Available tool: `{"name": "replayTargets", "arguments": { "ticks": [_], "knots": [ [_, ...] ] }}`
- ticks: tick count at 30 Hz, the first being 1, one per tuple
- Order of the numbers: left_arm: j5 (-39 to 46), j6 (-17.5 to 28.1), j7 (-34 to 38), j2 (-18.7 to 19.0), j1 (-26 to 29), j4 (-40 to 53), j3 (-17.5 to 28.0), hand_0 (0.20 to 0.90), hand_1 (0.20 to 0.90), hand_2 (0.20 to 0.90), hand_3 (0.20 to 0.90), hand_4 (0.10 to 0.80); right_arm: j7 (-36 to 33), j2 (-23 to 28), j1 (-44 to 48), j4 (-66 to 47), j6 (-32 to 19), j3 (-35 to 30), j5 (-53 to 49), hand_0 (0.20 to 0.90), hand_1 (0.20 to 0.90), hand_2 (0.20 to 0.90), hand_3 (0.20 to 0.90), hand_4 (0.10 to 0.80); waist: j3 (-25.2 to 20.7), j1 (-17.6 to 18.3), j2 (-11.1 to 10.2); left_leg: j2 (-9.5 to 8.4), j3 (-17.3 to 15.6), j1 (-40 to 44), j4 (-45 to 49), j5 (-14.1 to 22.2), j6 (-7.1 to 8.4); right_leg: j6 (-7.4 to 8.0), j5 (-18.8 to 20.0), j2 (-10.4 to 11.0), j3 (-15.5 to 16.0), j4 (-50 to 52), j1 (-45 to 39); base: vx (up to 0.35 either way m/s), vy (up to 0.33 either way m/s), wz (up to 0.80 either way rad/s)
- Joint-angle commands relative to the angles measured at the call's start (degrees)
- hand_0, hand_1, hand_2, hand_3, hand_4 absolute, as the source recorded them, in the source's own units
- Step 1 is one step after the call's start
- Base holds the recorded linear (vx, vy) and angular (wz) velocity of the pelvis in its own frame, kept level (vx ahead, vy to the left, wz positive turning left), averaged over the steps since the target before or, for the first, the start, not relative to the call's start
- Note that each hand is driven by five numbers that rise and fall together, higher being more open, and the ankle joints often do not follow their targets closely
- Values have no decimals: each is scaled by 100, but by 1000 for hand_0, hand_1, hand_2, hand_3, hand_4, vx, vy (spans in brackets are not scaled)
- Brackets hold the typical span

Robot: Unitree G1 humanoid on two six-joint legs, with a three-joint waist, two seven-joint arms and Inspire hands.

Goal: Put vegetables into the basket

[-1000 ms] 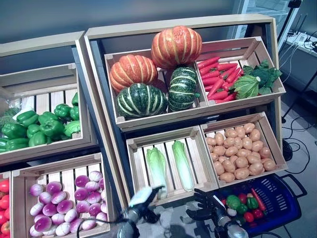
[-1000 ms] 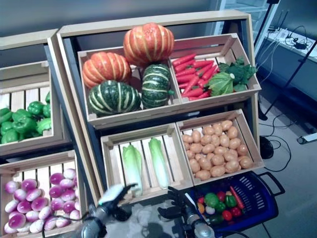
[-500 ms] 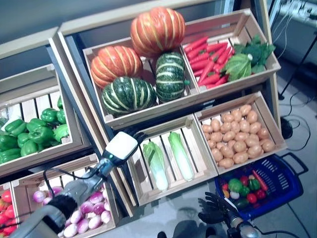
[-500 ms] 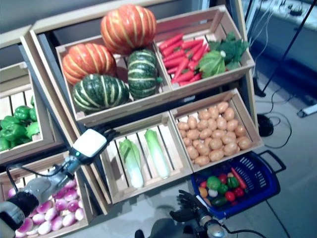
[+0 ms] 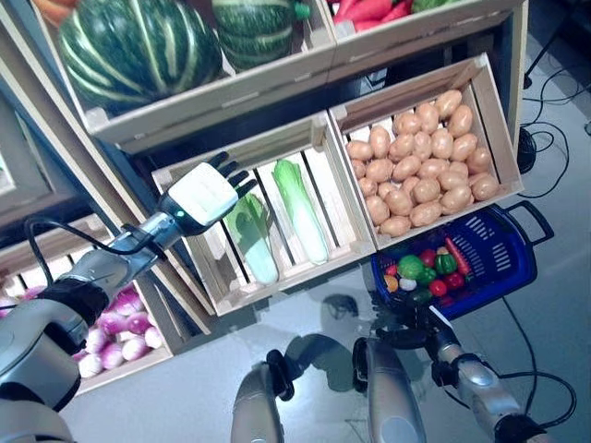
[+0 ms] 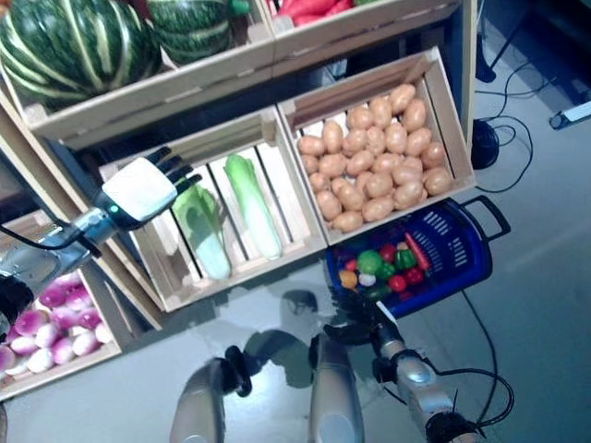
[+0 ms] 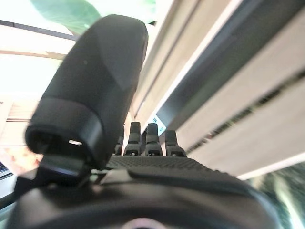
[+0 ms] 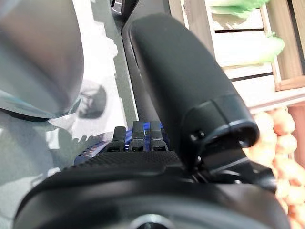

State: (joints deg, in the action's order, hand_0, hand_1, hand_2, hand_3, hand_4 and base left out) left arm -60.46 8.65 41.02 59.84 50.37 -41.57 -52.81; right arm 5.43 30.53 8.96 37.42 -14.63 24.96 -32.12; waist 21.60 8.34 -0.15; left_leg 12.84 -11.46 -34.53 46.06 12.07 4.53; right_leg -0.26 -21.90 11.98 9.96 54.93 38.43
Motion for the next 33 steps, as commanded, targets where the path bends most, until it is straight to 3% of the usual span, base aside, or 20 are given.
{"name": "replayTargets", "arguments": {
  "ticks": [1,16,33],
  "knots": [
    [167,-552,443,384,526,20,420,900,900,900,900,800,-112,189,178,-618,-509,-214,-440,900,900,900,900,800,-231,-19,37,374,331,-421,669,536,226,533,236,563,-323,133,35,-44,0,-2],
    [22,-748,270,863,1038,169,141,900,900,900,900,800,-535,753,416,-1167,-282,-469,-1116,900,900,900,900,800,-105,-44,-14,493,772,-1842,2266,1016,305,660,-311,558,-453,1787,1413,-7,3,-1],
    [-25,-719,103,1123,1790,-59,-327,900,900,900,900,800,-862,1269,514,-1538,-130,-999,-1368,900,900,900,900,800,-105,2,-67,718,1067,-3211,3328,1162,277,734,-555,491,-670,3159,2847,16,6,-2]
  ]
}}
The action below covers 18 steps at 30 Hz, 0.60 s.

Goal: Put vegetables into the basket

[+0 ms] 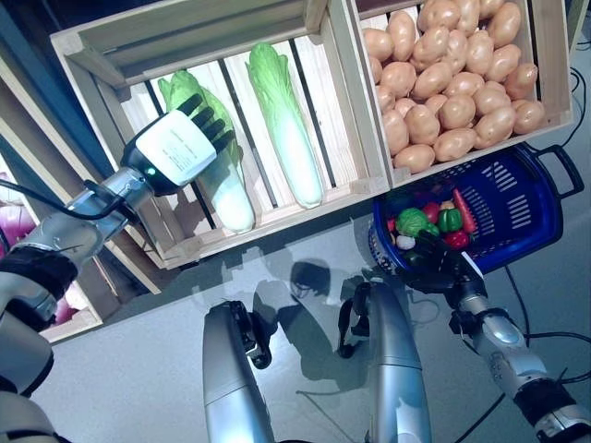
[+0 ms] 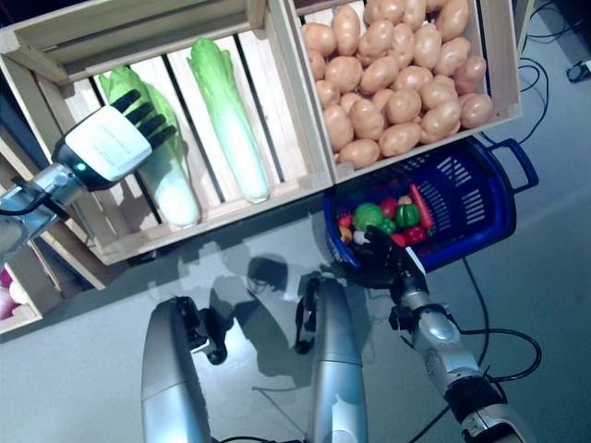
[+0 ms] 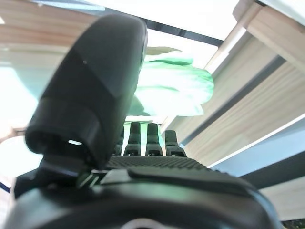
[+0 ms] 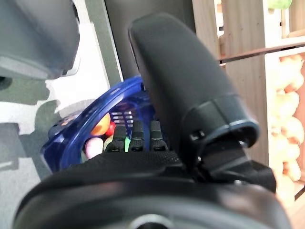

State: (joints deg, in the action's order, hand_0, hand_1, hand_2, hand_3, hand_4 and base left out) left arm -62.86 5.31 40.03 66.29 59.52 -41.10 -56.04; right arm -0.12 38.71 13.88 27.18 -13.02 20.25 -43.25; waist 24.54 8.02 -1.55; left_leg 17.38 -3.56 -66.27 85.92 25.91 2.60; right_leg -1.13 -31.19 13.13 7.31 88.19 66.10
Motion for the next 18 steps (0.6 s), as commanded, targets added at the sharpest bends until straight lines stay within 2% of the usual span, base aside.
{"name": "replayTargets", "arguments": {
  "ticks": [1,7,16,17,18],
  "knots": [
    [240,-389,195,475,906,-133,-17,900,900,900,900,800,-322,458,28,-526,-286,-538,-253,900,900,900,900,800,-403,31,69,274,275,-71,-642,-222,464,824,374,368,-410,-146,117,10,6,-14],
    [241,-252,-70,522,1211,-223,-217,900,900,900,900,800,-477,599,99,-566,-249,-679,-254,900,900,900,900,800,-359,65,62,378,299,-308,-509,-243,458,845,403,360,-467,-3,341,-5,15,-9],
    [380,-283,-355,531,1179,-345,-273,900,900,900,900,800,-510,814,104,-464,-433,-937,-204,900,900,900,900,800,-316,92,43,520,373,-671,-364,-303,510,892,459,457,-561,155,663,-7,35,-8],
    [426,-301,-423,547,1176,-341,-279,759,759,759,759,706,-535,840,122,-484,-431,-985,-202,900,900,900,900,800,-310,89,40,529,377,-714,-340,-300,521,899,455,461,-575,185,699,-17,5,-5],
    [553,-301,-559,557,1166,-344,-281,300,300,300,300,400,-568,862,123,-522,-436,-1041,-202,900,900,900,900,800,-302,88,35,532,381,-758,-309,-286,521,903,457,465,-594,214,747,-25,11,-4]
  ]
}}
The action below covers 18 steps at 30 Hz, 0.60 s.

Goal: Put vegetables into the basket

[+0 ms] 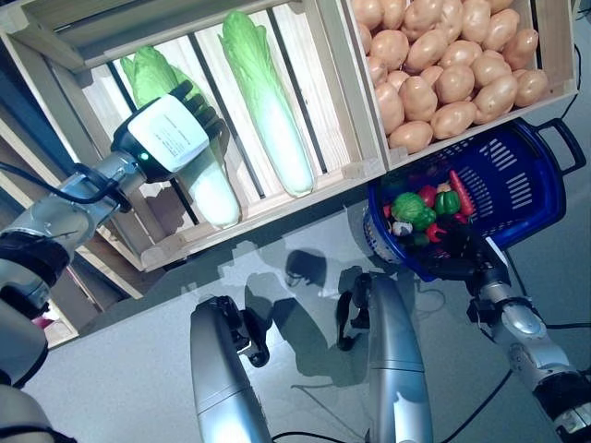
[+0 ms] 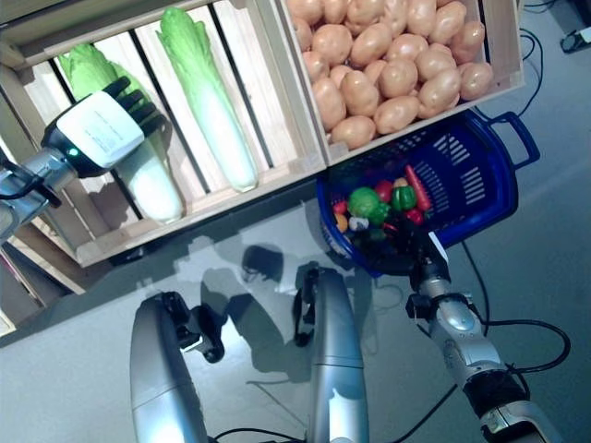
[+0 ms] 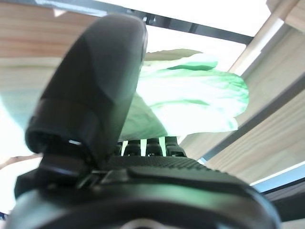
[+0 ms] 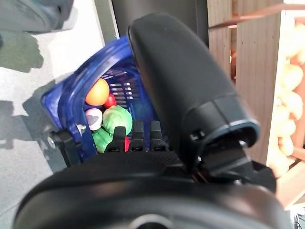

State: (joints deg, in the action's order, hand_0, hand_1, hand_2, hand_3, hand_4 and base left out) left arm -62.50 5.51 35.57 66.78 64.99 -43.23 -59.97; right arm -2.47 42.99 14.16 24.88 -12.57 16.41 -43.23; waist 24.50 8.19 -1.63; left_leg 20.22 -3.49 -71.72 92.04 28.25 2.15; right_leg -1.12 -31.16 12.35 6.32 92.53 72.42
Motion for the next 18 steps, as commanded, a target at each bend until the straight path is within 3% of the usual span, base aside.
{"name": "replayTargets", "arguments": {
  "ticks": [1,6,18],
  "knots": [
    [583,-382,-218,517,594,-105,126,300,300,300,300,400,-362,467,91,-345,-474,-704,-219,900,900,900,900,800,-294,69,40,248,382,-249,-900,-517,567,904,457,541,-511,-203,148,-30,17,-4],
    [804,-569,-652,578,514,-110,196,300,300,300,300,400,-315,619,125,-561,-517,-880,-323,900,900,900,900,800,-302,66,50,236,381,-256,-886,-492,530,900,459,584,-493,-231,161,-23,19,-4],
    [1005,-339,-663,594,323,-116,280,300,300,300,300,400,-349,639,321,-751,-769,-828,-167,900,900,900,900,800,-537,23,137,223,307,173,-1185,-514,443,867,438,670,-387,-584,-255,-8,-23,3]
  ]
}}
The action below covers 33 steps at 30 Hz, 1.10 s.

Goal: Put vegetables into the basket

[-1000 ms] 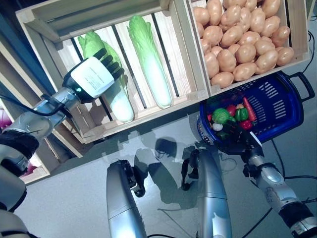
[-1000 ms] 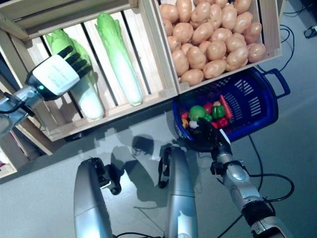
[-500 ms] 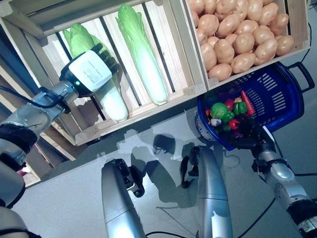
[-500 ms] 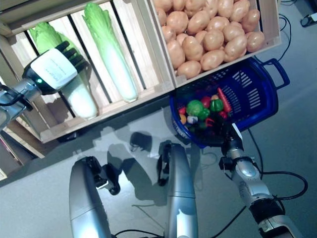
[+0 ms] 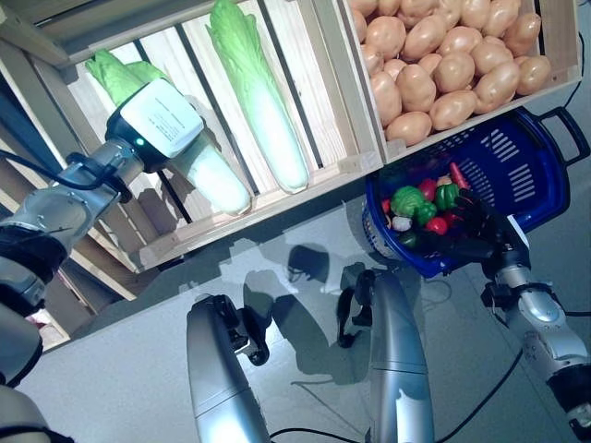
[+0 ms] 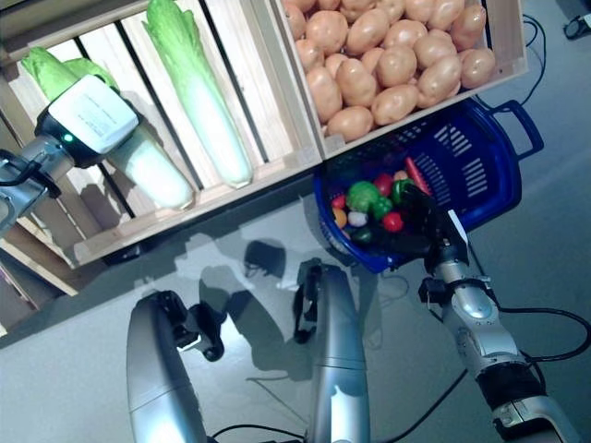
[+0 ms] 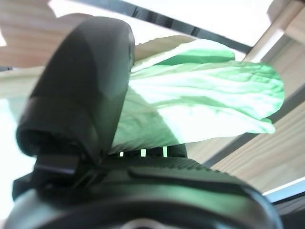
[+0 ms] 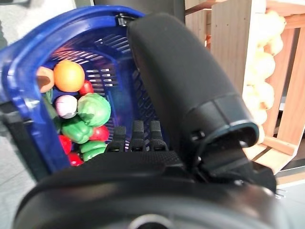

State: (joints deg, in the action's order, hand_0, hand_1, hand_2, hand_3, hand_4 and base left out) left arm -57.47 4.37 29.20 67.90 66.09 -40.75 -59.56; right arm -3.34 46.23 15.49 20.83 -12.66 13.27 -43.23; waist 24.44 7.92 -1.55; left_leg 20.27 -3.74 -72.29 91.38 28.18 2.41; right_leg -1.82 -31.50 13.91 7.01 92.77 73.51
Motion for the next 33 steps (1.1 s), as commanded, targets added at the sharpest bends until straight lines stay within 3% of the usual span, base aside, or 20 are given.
{"name": "replayTargets", "arguments": {
  "ticks": [1,9,13,18,22,26,29,30,33],
  "knots": [
    [512,-220,-25,479,204,-360,244,300,300,300,300,400,-272,315,193,-351,-759,-513,-163,900,900,900,900,800,-534,49,132,217,327,253,-1135,-510,414,935,472,514,-451,-625,-390,0,0,0],
    [2298,60,302,304,-173,-93,594,300,300,300,300,400,-114,191,235,-545,-937,-348,31,900,900,900,900,800,-709,84,190,241,32,1076,-1658,-561,300,861,547,543,-261,-1305,-1320,10,-8,2],
    [3094,642,483,26,-701,16,1174,300,300,300,300,400,-14,-69,263,-518,-1111,-189,236,900,900,900,900,800,-844,51,203,177,-102,1588,-1957,-589,290,838,604,556,-150,-1700,-1846,54,-31,1],
    [3885,1497,203,-290,-1447,299,2053,300,300,300,300,400,34,-319,228,-542,-1244,-213,420,900,900,900,900,800,-975,-32,222,34,-240,2250,-2513,-707,244,803,746,517,-85,-2238,-2424,45,-37,3],
    [4803,2116,-200,-722,-2136,568,2898,300,300,300,300,400,75,-614,172,-659,-1287,-303,629,900,900,900,900,800,-1083,-112,240,-31,-267,2706,-2902,-739,182,796,809,529,-110,-2573,-2798,42,-40,2],
    [5402,2447,-475,-1531,-2840,982,3518,300,300,300,300,400,117,-1059,174,-892,-1409,-266,854,900,900,900,900,800,-1216,-241,221,-72,-284,3217,-3301,-755,176,812,833,608,-57,-2885,-3249,53,-66,2],
    [5363,2545,-548,-2112,-3199,1160,3654,300,300,300,300,400,291,-1384,195,-940,-1485,-149,909,900,900,900,900,800,-1334,-316,195,-128,-359,3678,-3705,-827,161,828,911,645,62,-3194,-3639,42,-59,2],
    [5471,2565,-623,-2278,-3292,1221,3672,300,300,300,300,400,479,-1484,223,-937,-1512,-109,831,900,900,900,900,800,-1397,-347,191,-148,-431,3826,-3979,-1024,104,787,1116,640,140,-3431,-3757,12,-55,-4],
    [5744,2588,-799,-2738,-3584,1367,3770,300,300,300,300,400,1090,-1730,161,-937,-1330,-22,429,900,900,900,900,800,-1531,-411,154,-218,-520,4294,-4342,-1071,78,836,1259,668,243,-3741,-4153,85,-44,-6]
  ]
}}
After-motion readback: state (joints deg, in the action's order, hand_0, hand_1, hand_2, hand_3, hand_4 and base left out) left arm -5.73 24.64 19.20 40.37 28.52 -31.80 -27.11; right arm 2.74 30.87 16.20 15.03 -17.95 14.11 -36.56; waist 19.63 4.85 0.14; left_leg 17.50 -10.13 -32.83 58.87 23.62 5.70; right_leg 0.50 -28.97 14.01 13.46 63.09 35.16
